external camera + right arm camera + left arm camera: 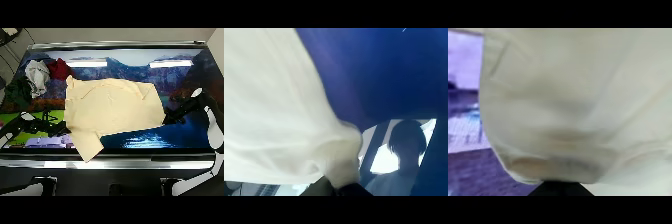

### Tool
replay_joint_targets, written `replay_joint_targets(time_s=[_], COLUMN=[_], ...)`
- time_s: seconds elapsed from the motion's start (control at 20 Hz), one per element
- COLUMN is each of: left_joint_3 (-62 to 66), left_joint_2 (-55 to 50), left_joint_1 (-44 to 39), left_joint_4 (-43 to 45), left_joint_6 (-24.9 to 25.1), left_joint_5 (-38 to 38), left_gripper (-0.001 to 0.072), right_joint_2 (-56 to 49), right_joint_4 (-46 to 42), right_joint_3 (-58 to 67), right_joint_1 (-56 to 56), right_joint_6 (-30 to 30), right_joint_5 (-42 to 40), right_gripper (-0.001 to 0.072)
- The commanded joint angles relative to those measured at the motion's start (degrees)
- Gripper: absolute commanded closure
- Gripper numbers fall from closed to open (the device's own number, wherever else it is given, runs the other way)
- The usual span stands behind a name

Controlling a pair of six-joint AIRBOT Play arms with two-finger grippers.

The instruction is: Fold the shirts.

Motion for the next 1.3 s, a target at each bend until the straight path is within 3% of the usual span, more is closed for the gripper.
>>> replay_joint_targets(time_s=[0.0,0.15,0.25,0.45,0.6,0.7,0.9,1.1,1.25], left_joint_3=[2.9,13.1,25.3,63.1,86.6,85.7,71.9,70.8,70.8], left_joint_2=[0.1,2.6,7.2,13.2,16.4,23.3,36.4,37.6,36.3], left_joint_1=[1.1,1.8,1.6,1.6,1.5,1.5,1.6,1.6,1.6], left_joint_4=[2.3,6.5,6.8,6.8,6.8,6.6,6.6,6.6,6.6], left_joint_6=[0.2,0.2,-0.4,-5.2,-8.0,-8.3,-12.7,-12.7,-12.8], left_joint_5=[-3.6,-10.0,-10.4,-9.4,-3.1,4.4,14.0,13.5,11.9], left_gripper=[0.0685,0.0687,0.0688,0.0687,0.0686,0.0686,0.0686,0.0687,0.0687], right_joint_2=[2.1,8.7,15.3,32.0,45.0,53.0,61.6,63.4,61.6], right_joint_4=[0.0,-0.1,-1.4,-9.4,-10.9,-12.6,-16.5,-17.7,-17.7], right_joint_3=[2.5,8.2,13.7,28.9,35.7,35.7,35.7,35.7,35.7], right_joint_1=[0.0,0.0,0.0,0.0,0.0,0.0,0.0,0.0,0.0], right_joint_6=[-0.2,-2.4,-2.8,-2.8,-2.6,-2.3,-0.2,2.6,5.0], right_joint_5=[-2.1,-2.7,-5.7,-24.6,-37.2,-37.4,-29.7,-26.9,-19.9], right_gripper=[0.0675,0.0676,0.0676,0.0675,0.0674,0.0674,0.0674,0.0674,0.0674])
